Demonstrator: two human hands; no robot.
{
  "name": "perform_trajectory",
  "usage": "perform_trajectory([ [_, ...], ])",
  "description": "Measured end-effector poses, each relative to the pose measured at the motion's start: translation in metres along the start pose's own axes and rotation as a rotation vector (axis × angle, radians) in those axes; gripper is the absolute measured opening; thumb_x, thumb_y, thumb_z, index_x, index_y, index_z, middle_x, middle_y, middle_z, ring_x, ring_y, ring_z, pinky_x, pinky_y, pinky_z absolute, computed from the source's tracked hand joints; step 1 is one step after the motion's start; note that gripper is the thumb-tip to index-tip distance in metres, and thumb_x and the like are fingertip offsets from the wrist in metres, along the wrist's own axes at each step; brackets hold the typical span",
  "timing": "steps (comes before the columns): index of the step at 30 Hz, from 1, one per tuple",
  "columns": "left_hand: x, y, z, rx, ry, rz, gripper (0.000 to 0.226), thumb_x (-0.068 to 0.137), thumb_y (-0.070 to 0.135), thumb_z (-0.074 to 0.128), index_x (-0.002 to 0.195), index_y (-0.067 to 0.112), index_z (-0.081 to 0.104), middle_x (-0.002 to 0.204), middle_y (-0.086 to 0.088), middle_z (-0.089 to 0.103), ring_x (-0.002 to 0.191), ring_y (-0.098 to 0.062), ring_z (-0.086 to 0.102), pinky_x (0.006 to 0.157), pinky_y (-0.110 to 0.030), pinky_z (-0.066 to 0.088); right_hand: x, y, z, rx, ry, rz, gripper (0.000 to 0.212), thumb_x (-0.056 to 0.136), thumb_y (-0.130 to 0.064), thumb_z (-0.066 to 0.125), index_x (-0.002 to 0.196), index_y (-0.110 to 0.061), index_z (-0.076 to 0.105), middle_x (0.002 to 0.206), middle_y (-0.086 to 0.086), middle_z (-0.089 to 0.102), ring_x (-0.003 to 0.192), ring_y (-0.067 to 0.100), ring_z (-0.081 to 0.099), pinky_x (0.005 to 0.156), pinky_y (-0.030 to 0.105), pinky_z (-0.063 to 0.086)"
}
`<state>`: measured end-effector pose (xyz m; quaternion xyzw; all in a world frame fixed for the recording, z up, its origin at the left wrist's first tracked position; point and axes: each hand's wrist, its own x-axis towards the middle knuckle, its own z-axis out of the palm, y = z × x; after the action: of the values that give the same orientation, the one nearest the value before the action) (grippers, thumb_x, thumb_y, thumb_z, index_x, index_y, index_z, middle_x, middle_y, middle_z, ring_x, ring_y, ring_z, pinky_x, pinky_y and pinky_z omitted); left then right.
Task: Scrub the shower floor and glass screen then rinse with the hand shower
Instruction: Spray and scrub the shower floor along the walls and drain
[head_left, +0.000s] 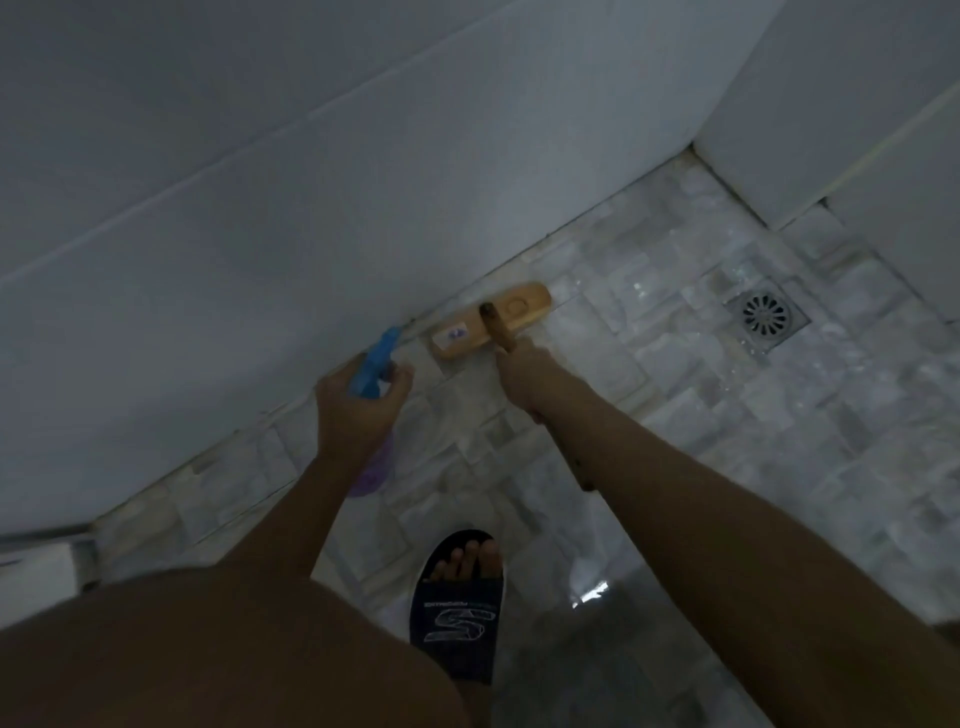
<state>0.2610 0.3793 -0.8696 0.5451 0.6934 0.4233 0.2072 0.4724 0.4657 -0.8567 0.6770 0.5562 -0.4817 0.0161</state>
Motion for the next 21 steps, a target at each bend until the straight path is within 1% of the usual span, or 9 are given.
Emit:
perform_trajectory([
  [4, 0.014, 0.023, 0.031, -0.007, -0.106, -0.031, 0.024, 0.082, 0.039, 0.07, 0.075, 0.016, 0.067, 0.065, 0.01, 0.061, 0.056, -0.003, 0.057, 0.058, -0.025, 0.05, -0.023, 0.067, -0.028, 0.028, 0.033, 0.177, 0.055, 0.104, -0.048, 0.032, 0.138, -0.006, 0.043, 0.13, 0.02, 0.054, 0.111, 0.038, 0.057, 0.088, 0.045, 0.05],
  [6, 0.028, 0.041, 0.056, -0.013, -0.176, -0.052, 0.032, 0.079, 0.048, 0.069, 0.074, 0.016, 0.066, 0.064, 0.013, 0.06, 0.057, -0.001, 0.058, 0.059, -0.023, 0.05, -0.028, 0.095, -0.052, 0.036, 0.06, 0.283, 0.058, 0.103, -0.05, 0.033, 0.136, -0.003, 0.043, 0.131, 0.022, 0.053, 0.108, 0.038, 0.059, 0.087, 0.046, 0.05],
  [11, 0.056, 0.068, 0.111, 0.036, -0.334, -0.073, 0.039, 0.073, 0.055, 0.073, 0.07, 0.017, 0.065, 0.065, 0.0, 0.067, 0.061, -0.02, 0.066, 0.062, -0.035, 0.057, -0.05, 0.142, -0.088, 0.053, 0.128, 0.412, 0.054, 0.104, -0.048, 0.033, 0.131, -0.003, 0.045, 0.115, 0.019, 0.057, 0.075, 0.033, 0.061, 0.05, 0.036, 0.05],
  [12, 0.058, 0.071, 0.118, 0.06, -0.351, -0.073, 0.038, 0.074, 0.052, 0.073, 0.065, 0.016, 0.062, 0.06, 0.0, 0.064, 0.056, -0.02, 0.063, 0.058, -0.035, 0.056, -0.051, 0.148, -0.088, 0.061, 0.125, 0.422, 0.053, 0.104, -0.048, 0.033, 0.13, -0.004, 0.046, 0.115, 0.018, 0.057, 0.08, 0.035, 0.062, 0.051, 0.038, 0.052],
  [15, 0.054, 0.076, 0.125, 0.136, -0.357, -0.05, 0.046, 0.082, 0.036, 0.075, 0.05, 0.02, 0.047, 0.047, 0.006, 0.046, 0.045, -0.02, 0.05, 0.047, -0.029, 0.04, -0.044, 0.148, -0.084, 0.084, 0.139, 0.446, 0.054, 0.103, -0.049, 0.032, 0.133, -0.006, 0.045, 0.127, 0.02, 0.055, 0.102, 0.038, 0.062, 0.08, 0.049, 0.057],
  [16, 0.052, 0.077, 0.127, 0.169, -0.344, -0.022, 0.049, 0.084, 0.035, 0.074, 0.05, 0.022, 0.043, 0.045, 0.007, 0.043, 0.043, -0.021, 0.048, 0.047, -0.028, 0.037, -0.038, 0.145, -0.087, 0.093, 0.14, 0.455, 0.056, 0.103, -0.05, 0.032, 0.135, -0.006, 0.043, 0.129, 0.02, 0.054, 0.103, 0.039, 0.062, 0.083, 0.05, 0.056],
  [17, 0.049, 0.076, 0.127, 0.192, -0.33, 0.003, 0.048, 0.085, 0.038, 0.073, 0.051, 0.022, 0.043, 0.045, 0.006, 0.043, 0.042, -0.019, 0.047, 0.046, -0.028, 0.036, -0.032, 0.139, -0.09, 0.106, 0.135, 0.456, 0.058, 0.102, -0.051, 0.031, 0.137, -0.005, 0.042, 0.129, 0.02, 0.054, 0.099, 0.038, 0.063, 0.079, 0.049, 0.057],
  [20, 0.046, 0.074, 0.128, 0.164, -0.3, -0.033, 0.042, 0.081, 0.053, 0.072, 0.062, 0.018, 0.059, 0.053, 0.005, 0.057, 0.049, -0.011, 0.057, 0.05, -0.027, 0.045, -0.018, 0.12, -0.11, 0.135, 0.124, 0.436, 0.055, 0.103, -0.047, 0.032, 0.138, -0.006, 0.043, 0.12, 0.02, 0.058, 0.07, 0.033, 0.063, 0.046, 0.031, 0.051],
  [21, 0.046, 0.077, 0.13, 0.16, -0.3, -0.052, 0.04, 0.08, 0.055, 0.074, 0.067, 0.019, 0.063, 0.057, 0.006, 0.061, 0.053, -0.009, 0.06, 0.052, -0.025, 0.047, -0.016, 0.116, -0.117, 0.122, 0.115, 0.434, 0.052, 0.104, -0.044, 0.033, 0.138, -0.006, 0.045, 0.118, 0.02, 0.058, 0.069, 0.032, 0.061, 0.044, 0.03, 0.049],
])
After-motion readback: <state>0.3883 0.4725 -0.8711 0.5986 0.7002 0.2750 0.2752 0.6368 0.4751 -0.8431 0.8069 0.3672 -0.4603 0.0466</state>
